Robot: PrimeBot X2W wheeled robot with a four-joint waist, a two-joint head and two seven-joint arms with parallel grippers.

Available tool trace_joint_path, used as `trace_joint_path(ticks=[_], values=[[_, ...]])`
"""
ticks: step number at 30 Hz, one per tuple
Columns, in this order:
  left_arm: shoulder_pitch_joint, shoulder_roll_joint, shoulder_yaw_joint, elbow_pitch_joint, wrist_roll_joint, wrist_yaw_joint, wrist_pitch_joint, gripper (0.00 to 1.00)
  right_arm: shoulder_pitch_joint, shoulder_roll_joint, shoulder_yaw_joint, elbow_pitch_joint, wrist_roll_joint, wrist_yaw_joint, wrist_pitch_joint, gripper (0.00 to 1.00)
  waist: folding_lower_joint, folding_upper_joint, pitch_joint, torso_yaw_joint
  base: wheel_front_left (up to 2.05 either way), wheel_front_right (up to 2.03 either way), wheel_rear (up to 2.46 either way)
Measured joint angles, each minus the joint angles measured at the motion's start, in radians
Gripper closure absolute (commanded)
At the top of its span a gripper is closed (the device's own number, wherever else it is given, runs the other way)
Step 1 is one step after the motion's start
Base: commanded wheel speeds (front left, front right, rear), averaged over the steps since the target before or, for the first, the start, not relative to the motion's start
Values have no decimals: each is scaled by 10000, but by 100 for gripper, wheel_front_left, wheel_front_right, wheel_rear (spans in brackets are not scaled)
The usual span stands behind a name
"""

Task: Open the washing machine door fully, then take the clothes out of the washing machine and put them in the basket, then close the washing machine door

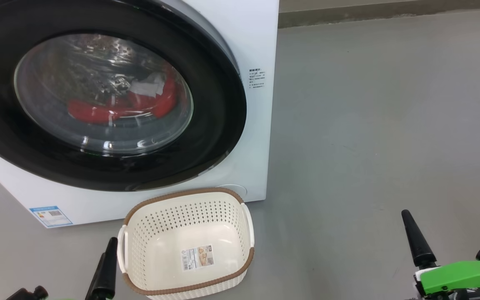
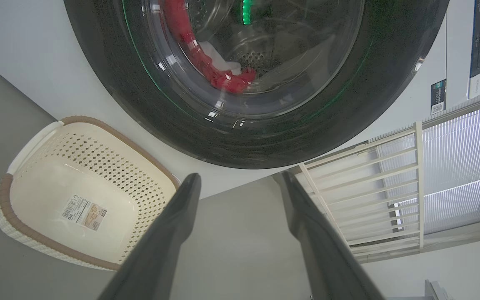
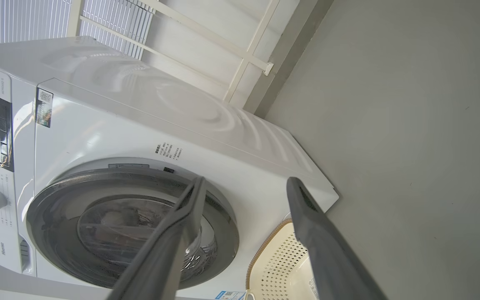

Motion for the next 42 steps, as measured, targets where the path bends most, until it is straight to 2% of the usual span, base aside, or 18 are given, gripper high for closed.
trace_joint_path(ticks=[16, 42], values=[[215, 4, -288, -274, 2282, 268, -441, 0, 214, -40, 169, -199, -2249, 0, -508, 0, 0, 0, 46, -18, 0, 0, 0], [231, 25, -355, -589, 4784, 412, -1225, 0, 391, -61, 489, -474, -4729, 0, -1218, 0, 0, 0, 245, -40, 0, 0, 0]])
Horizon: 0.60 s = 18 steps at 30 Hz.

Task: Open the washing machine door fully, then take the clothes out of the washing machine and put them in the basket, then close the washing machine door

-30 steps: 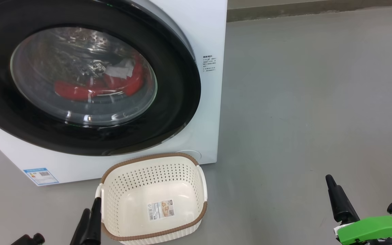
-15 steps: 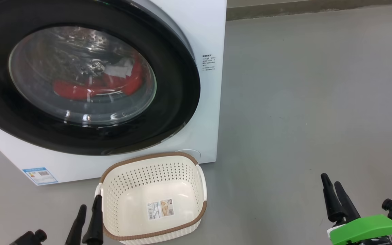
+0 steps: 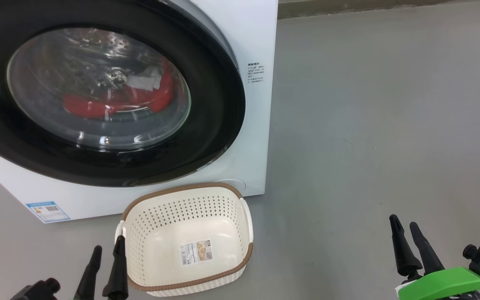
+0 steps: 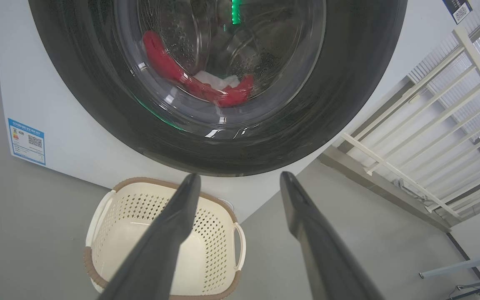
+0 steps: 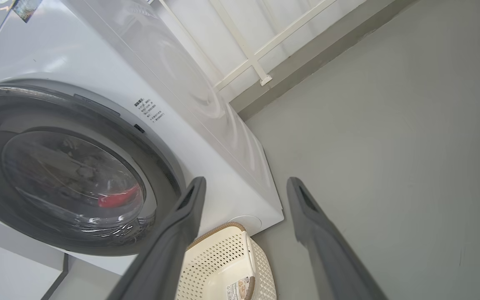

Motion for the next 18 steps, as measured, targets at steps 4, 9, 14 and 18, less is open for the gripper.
trace_joint_path(ticks=[4, 9, 14, 18], values=[[1, 6, -17, -17, 474, 77, -92, 0, 1, -10, 27, -46, -428, 0, -119, 0, 0, 0, 17, 6, 0, 0, 0], [14, 29, -35, -86, 1057, 90, -255, 0, 5, -23, 134, -98, -865, 0, -276, 0, 0, 0, 44, 11, 0, 0, 0], [165, 42, -42, -130, 1630, 176, -389, 0, 9, -29, 261, -163, -1354, 0, -430, 0, -1, 0, 84, 5, 0, 0, 0], [165, 44, -50, -173, 2082, 226, -514, 0, 11, -40, 270, -180, -1783, 0, -525, 0, 0, 0, 109, -13, 0, 0, 0]])
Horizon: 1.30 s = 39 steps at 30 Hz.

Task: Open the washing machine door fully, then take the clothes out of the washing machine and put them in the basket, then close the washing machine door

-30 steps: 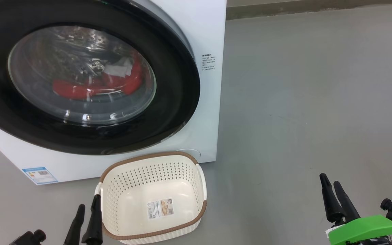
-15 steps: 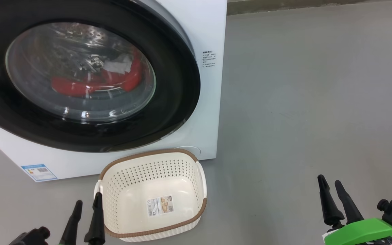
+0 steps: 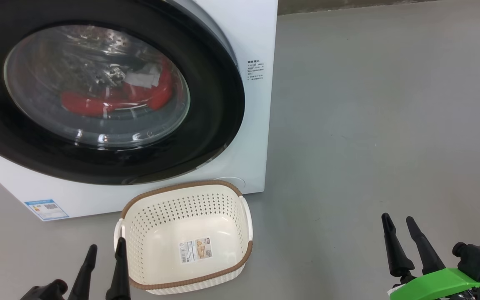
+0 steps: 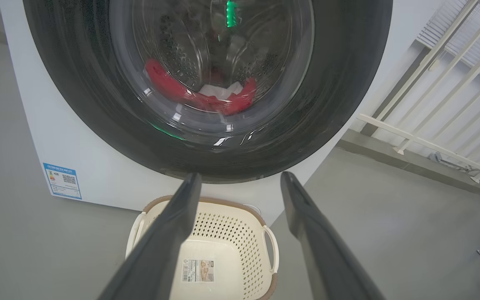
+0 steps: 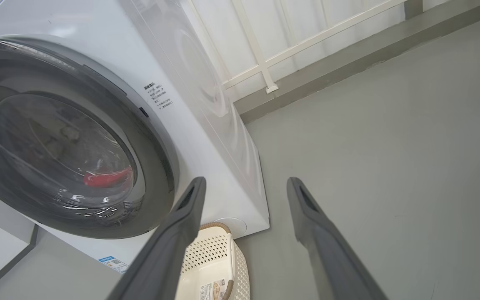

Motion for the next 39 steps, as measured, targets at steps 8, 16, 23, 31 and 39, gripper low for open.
trace_joint_path(ticks=[8, 16, 23, 31, 39], values=[[3, 27, -29, -54, 849, 144, -198, 0, 14, -8, 8, -56, -731, 0, -232, 0, 0, 0, 16, -7, 0, 0, 0], [221, 35, -98, -132, 1816, 201, -453, 0, 192, -19, 21, -180, -1465, 0, -453, 0, 0, 0, 14, -15, 0, 0, 0], [221, 65, -125, -188, 2640, 209, -633, 0, 267, -23, 0, -249, -2034, 0, -617, 0, -1, 0, 56, -13, 0, 0, 0], [237, 73, -96, -196, 3221, 284, -807, 0, 311, -29, -35, -328, -2646, 0, -805, 0, 0, 0, 86, -10, 0, 0, 0], [242, 77, -73, -196, 3223, 205, -807, 0, 407, -29, -94, -345, -2637, 0, -805, 0, 0, 0, 98, -21, 0, 0, 0]])
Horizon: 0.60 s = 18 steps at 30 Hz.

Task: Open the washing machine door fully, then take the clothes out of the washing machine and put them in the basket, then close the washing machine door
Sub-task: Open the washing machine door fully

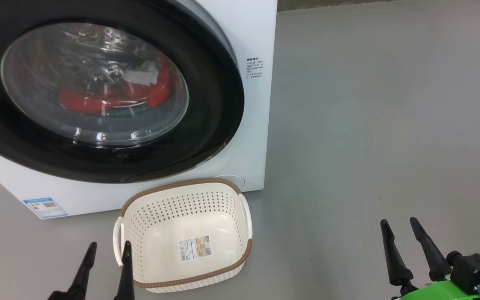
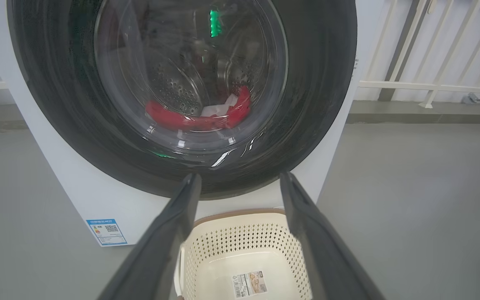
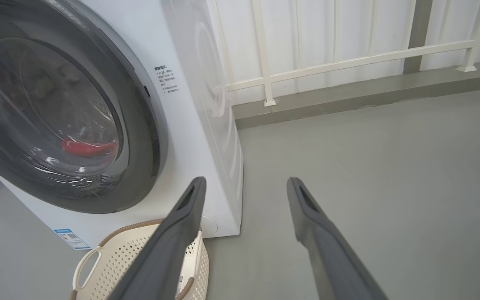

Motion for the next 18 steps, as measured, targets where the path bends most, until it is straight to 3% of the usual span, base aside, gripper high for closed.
trace_joint_path(ticks=[3, 4, 5, 6, 11, 18], values=[[0, 0, -6, -2, -2, -6, 0, 0, 0, 0, -29, -10, 61, 0, 0, 0, 0, 0, 22, 3, 0, 0, 0], [0, 0, -8, -4, -2, -8, 0, 0, 0, 0, -27, -23, 115, 0, 0, 38, 0, 0, 34, 5, 0, 0, 0], [0, 0, -10, -8, -4, -8, 0, 0, -2, 0, -27, -40, 167, 0, -2, 87, 0, 0, 45, 7, 0, 0, 0], [0, 0, -12, -13, -4, -8, 0, 0, -8, 0, -25, -71, 244, 0, -2, 100, 0, 0, 64, 10, 0, 0, 0], [-7, 6, -130, -77, -52, -8, 0, 0, -391, -2, 188, -184, 1216, 0, -44, 100, 0, 0, 224, 39, 0, 0, 0], [-194, 15, -577, -288, -447, -4, 0, 0, -2921, -65, 811, -12, 2619, 0, -71, 100, 0, 0, 650, 205, 0, 0, 0]])
